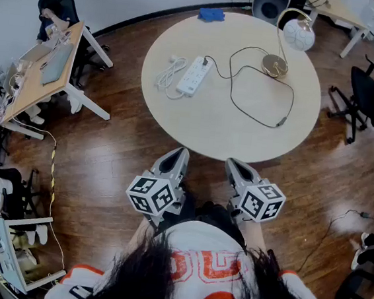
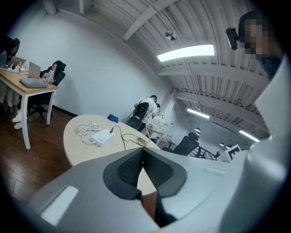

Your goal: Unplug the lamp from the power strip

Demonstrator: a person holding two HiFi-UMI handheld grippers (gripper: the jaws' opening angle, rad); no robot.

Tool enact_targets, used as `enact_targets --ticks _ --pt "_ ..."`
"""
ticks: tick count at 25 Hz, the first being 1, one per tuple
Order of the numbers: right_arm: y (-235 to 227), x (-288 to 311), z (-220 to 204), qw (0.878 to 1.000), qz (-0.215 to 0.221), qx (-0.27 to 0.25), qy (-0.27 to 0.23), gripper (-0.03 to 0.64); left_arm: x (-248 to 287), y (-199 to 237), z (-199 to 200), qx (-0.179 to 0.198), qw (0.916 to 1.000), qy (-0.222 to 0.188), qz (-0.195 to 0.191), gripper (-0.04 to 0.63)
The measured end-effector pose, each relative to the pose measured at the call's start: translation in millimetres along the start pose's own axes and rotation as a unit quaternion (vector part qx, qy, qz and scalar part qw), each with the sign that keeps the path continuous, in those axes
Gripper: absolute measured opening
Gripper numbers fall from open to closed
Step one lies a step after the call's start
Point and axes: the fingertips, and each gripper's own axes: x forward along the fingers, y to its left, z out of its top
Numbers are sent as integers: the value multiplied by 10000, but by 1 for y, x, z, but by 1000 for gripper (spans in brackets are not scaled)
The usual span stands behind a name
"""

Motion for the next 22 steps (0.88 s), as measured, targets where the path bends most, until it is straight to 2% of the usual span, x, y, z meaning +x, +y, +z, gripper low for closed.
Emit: enact_targets --ticks 6,11,17,22 --pt "-14 15 19 10000 -38 10 -40 0 23 16 17 14 9999 -74 79 0" --pt "-36 30 37 9993 -329 80 -150 0 55 40 27 -111 9999 99 -19 0" --pt "-47 63 66 9981 -564 78 -222 0 108 92 43 95 9992 379 -44 0" --pt "-48 99 85 9973 -703 91 -181 0 161 141 49 82 9975 688 -139 0"
